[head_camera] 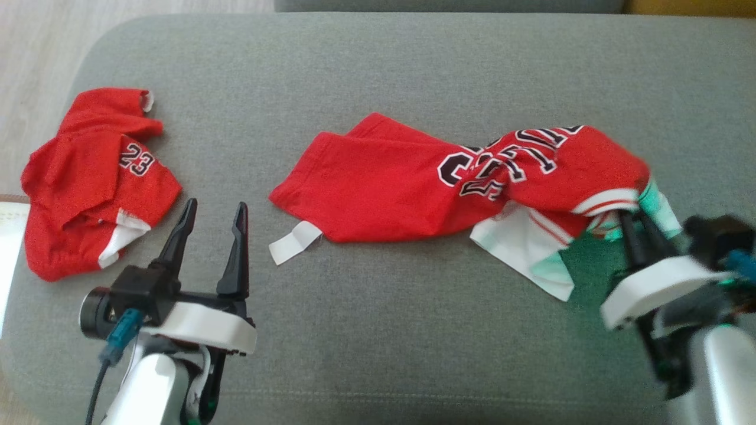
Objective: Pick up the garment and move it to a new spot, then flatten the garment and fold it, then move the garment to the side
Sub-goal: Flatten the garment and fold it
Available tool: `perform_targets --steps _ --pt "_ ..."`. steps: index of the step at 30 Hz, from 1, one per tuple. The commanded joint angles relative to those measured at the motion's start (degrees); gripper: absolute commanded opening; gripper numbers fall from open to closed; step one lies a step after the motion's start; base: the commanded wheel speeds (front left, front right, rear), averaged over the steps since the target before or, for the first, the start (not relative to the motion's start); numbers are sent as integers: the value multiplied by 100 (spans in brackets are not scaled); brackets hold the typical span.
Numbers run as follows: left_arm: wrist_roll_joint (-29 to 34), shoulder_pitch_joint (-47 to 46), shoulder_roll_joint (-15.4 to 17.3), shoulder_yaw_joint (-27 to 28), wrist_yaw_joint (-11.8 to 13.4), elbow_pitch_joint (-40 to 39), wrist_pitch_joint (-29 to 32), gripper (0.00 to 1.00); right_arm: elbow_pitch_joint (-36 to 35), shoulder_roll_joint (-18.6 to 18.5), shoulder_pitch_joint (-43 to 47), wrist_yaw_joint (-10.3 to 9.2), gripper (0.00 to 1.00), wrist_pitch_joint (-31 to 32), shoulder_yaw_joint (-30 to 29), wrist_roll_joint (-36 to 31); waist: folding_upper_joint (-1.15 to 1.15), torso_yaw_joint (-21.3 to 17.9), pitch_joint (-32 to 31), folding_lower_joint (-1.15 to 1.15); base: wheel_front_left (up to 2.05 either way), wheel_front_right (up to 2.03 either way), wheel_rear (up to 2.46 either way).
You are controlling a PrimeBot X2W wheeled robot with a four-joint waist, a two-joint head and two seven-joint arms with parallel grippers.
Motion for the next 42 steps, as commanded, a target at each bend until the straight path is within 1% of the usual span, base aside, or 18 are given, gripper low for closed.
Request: perform_targets --steps 1,5,7,8,11,16,22,23,24,29,33,36,39,42 --pt "109 -285 32 256 -16 -218 -69 100 -367 -204 -363 24 0 134 -11 -52 0 -25 33 0 0 0 0" --pt "160 -364 -10 284 -61 -251 -69 100 -515 -599 -639 24 0 462 -244 -41 0 -23 155 0 0 0 0" --pt "190 -427 -35 289 -92 -264 -69 100 -488 -790 -838 24 0 572 -340 20 0 3 249 0 0 0 0" --pt "190 -427 -35 289 -92 -264 -69 100 -488 -790 -838 24 0 572 -340 20 0 3 249 0 0 0 0" --pt "235 -552 -80 300 -144 -293 -69 100 -344 -1055 -1189 24 0 692 -390 104 0 67 434 0 0 0 0" --pt "325 -804 -198 317 -233 -345 -69 100 215 -1492 -1909 24 0 693 -258 251 0 238 808 0 0 0 0" --pt "434 -1047 -343 381 -347 -348 -69 100 1326 -1845 -2758 24 0 231 130 452 0 366 1184 0 0 0 0" --pt "456 -1077 -362 388 -369 -340 -69 100 1529 -1882 -2862 24 39 143 214 464 0 372 1221 0 0 0 0" --pt "478 -1099 -381 399 -388 -328 -69 100 1723 -1887 -2951 24 100 41 283 488 0 372 1241 0 0 0 0" --pt "564 -1115 -444 477 -462 -284 -69 100 2426 -1784 -3083 24 100 -498 413 522 0 292 1230 0 0 0 0" --pt "620 -1031 -455 540 -513 -253 -69 100 2571 -1653 -2838 24 100 -807 347 547 0 159 1100 0 0 0 0" --pt "657 -947 -447 597 -530 -226 -69 100 2371 -1548 -2537 24 100 -1034 148 541 0 55 974 0 0 0 0" --pt "680 -842 -438 659 -534 -203 -69 100 1938 -1367 -2144 24 100 -1216 -56 484 0 -31 821 0 0 0 0" --pt "704 -731 -427 702 -541 -181 -69 100 1355 -1120 -1700 24 100 -1309 -205 411 0 -83 635 0 0 0 0"
